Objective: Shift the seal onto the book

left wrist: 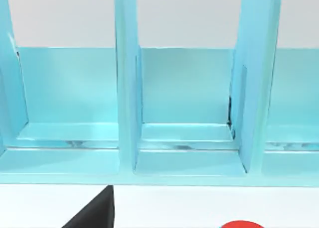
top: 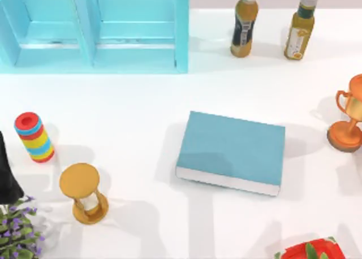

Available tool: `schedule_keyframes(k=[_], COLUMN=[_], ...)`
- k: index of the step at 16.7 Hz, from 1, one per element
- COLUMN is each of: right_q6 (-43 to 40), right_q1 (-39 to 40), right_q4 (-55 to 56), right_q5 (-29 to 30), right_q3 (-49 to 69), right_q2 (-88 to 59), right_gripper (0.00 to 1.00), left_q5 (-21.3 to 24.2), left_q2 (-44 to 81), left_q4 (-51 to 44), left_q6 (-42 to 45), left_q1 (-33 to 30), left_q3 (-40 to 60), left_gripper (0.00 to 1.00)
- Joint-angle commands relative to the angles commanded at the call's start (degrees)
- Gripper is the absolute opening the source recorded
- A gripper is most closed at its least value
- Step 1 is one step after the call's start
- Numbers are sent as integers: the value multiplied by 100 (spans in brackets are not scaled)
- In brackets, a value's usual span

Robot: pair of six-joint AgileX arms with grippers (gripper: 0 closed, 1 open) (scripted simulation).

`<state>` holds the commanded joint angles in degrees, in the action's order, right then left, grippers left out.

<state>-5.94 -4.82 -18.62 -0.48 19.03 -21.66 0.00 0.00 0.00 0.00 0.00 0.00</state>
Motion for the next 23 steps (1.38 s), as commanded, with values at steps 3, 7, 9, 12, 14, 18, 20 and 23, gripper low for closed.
schedule_keyframes(k=[3,7,9,12,14,18,20,23], right_q6=[-394,-913,-1138,-1410,-1550,-1723,-1745,-1745], right_q1=[-337,-848,-1109,-1472,-1672,-1911,-1938,-1938], right_q4=[-1135,-2631,-3334,-4273,-4787,-5448,-5530,-5530], right_q5=[-18,-13,2,30,44,53,52,52], right_q3=[1430,3553,4568,5889,6578,7366,7450,7450], right_q2=[-1734,-4303,-5512,-7042,-7813,-8661,-8750,-8750], right_gripper=[100,100,100,100,100,100,100,100], left_q5=[0,0,0,0,0,0,0,0], left_q2=[0,0,0,0,0,0,0,0], left_q4=[0,0,0,0,0,0,0,0], left_q6=[0,0,0,0,0,0,0,0], left_q1=[0,0,0,0,0,0,0,0], left_q3=[0,0,0,0,0,0,0,0], left_gripper=[100,100,100,100,100,100,100,100])
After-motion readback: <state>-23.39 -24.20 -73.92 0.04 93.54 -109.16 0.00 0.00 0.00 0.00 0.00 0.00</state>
